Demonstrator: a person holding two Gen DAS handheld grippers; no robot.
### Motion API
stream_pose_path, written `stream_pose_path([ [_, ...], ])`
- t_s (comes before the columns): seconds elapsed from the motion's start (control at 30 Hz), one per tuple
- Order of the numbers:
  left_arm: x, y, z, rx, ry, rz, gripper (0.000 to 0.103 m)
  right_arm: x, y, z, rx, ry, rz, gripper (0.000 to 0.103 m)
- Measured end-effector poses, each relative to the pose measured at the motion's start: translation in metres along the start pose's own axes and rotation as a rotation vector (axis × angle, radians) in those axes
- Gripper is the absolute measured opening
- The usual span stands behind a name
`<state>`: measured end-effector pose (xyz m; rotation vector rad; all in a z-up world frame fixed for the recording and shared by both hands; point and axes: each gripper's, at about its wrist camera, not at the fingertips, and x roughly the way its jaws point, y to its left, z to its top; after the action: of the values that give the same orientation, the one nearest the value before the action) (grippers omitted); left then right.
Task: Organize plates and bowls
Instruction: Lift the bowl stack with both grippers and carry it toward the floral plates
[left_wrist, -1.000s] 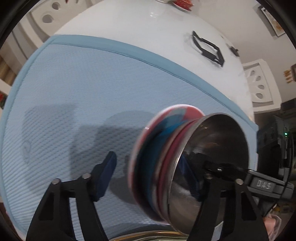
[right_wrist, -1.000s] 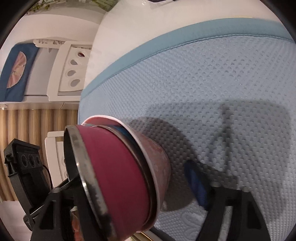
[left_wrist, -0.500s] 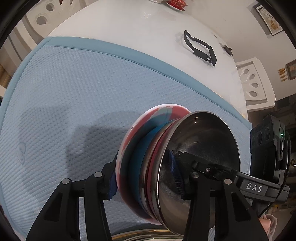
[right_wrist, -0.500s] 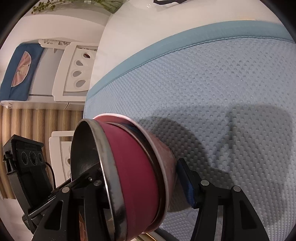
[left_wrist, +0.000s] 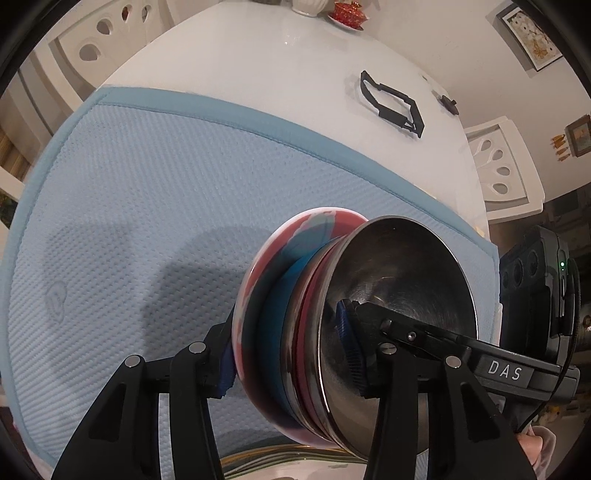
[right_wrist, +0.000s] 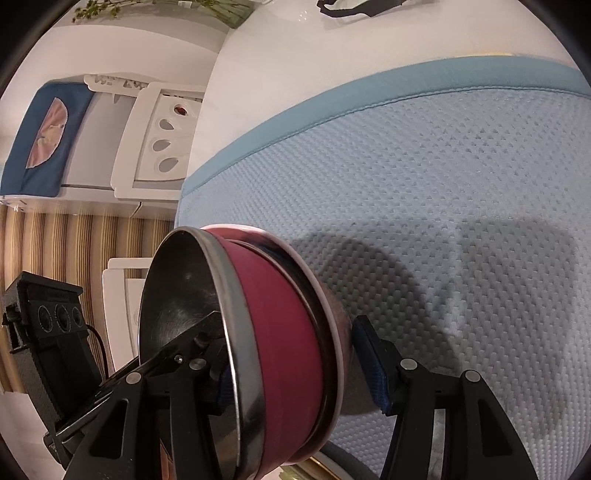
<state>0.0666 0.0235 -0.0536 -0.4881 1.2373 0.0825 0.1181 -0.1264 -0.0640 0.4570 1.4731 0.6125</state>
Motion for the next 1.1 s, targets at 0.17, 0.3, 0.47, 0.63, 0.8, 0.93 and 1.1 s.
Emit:
stream_pose_path([
  [0.17,-0.011,-0.003,-0.002,0.005,-0.019,0.003,0.044,-0.008,0.007,-0.002,-0.02,-0.008,0.003,0.055],
  [0.3,-0.02,-0.005,-0.004,0.008,-0.034,0.001,0.044,-0.015,0.015,-0.005,-0.037,-0.017,0.003,0.055],
  [0.47,-0.032,-0.007,-0.007,0.013,-0.049,0.004,0.044,-0.025,0.022,-0.012,-0.054,-0.022,0.009,0.055],
  [0.63,-0.043,-0.009,-0.013,0.012,-0.059,0.003,0.044,-0.033,0.03,-0.02,-0.064,-0.026,0.008,0.055],
  [0.8,-0.053,-0.009,-0.021,0.019,-0.065,-0.011,0.044,-0.041,0.038,-0.031,-0.071,-0.037,-0.003,0.055],
  [0.93,-0.059,-0.009,-0.032,0.03,-0.059,-0.022,0.044,-0.048,0.039,-0.049,-0.043,-0.063,-0.013,0.055],
  [1.1,-0.062,-0.006,-0.05,0.052,-0.036,-0.036,0.044,-0.051,0.039,-0.07,-0.013,-0.078,-0.027,0.054],
])
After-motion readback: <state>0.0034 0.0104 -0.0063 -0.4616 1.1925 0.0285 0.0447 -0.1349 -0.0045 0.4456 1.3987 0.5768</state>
